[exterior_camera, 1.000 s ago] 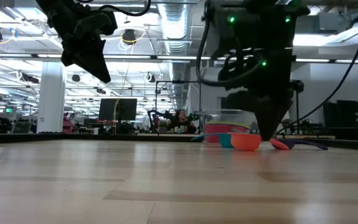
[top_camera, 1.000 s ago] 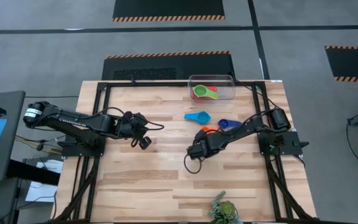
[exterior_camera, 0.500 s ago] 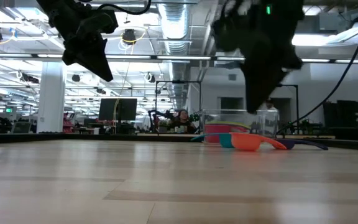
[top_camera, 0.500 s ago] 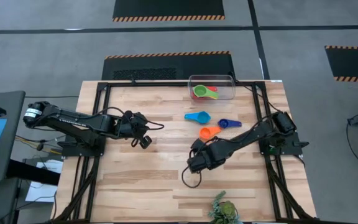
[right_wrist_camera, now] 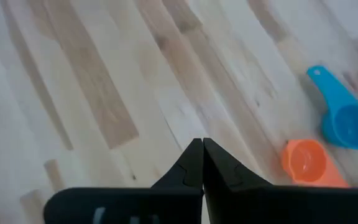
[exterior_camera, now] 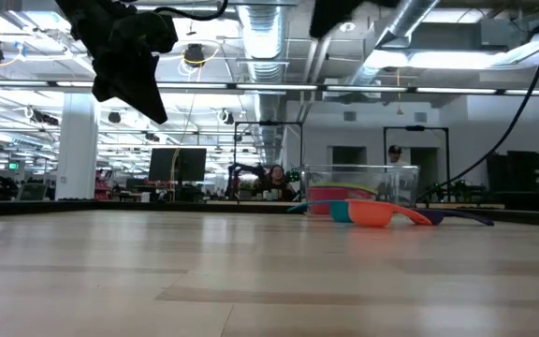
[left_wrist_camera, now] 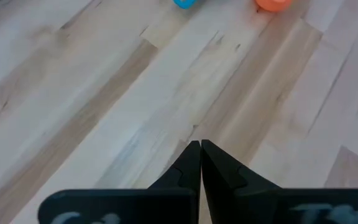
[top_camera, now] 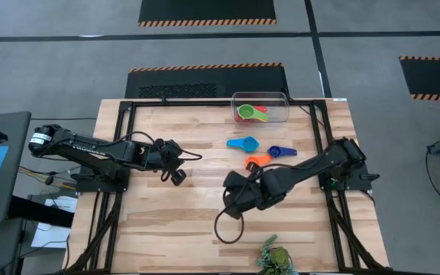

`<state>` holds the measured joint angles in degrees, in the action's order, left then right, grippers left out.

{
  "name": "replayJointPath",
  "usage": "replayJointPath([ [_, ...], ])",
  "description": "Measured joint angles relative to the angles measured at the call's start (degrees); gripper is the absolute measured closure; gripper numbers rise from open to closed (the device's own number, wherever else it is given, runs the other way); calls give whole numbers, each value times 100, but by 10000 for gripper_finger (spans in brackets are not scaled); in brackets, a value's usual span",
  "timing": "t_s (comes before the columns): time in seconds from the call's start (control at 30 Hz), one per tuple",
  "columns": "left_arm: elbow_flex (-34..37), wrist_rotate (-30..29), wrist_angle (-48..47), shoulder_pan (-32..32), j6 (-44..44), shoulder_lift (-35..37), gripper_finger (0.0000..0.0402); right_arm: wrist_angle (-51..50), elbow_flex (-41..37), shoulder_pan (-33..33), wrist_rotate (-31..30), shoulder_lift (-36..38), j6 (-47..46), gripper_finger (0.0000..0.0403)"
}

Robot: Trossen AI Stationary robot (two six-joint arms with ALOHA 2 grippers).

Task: Nest measuring cups in basket
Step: Adjust the colored measuring cups to the top center of the table

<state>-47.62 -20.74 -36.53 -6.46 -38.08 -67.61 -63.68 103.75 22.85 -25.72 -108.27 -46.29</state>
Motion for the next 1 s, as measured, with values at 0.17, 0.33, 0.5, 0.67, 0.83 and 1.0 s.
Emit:
replayJointPath([
  [0.17, 0, -1, 2, 2, 19, 1, 401, -265, 873, 11, -419, 0, 382, 380],
  [0.33, 0, 0, 2, 0, 30, 1, 402, -360, 1708, 2, -852, 0, 988, 382],
  [0.5, 0, 1, 2, 0, 32, 2, 401, -577, 2310, 81, -1162, 0, 1335, 386],
  [0.67, 0, 1, 2, 1, 32, 2, 401, -1090, 2692, 182, -1648, 0, 1471, 382],
  [0.83, 0, 1, 2, 0, 32, 2, 402, -1828, 2992, 278, -1971, 0, 1180, 383],
  [1.0, 0, 3, 2, 0, 32, 2, 402, -2605, 3084, 408, -2391, 113, 762, 386],
])
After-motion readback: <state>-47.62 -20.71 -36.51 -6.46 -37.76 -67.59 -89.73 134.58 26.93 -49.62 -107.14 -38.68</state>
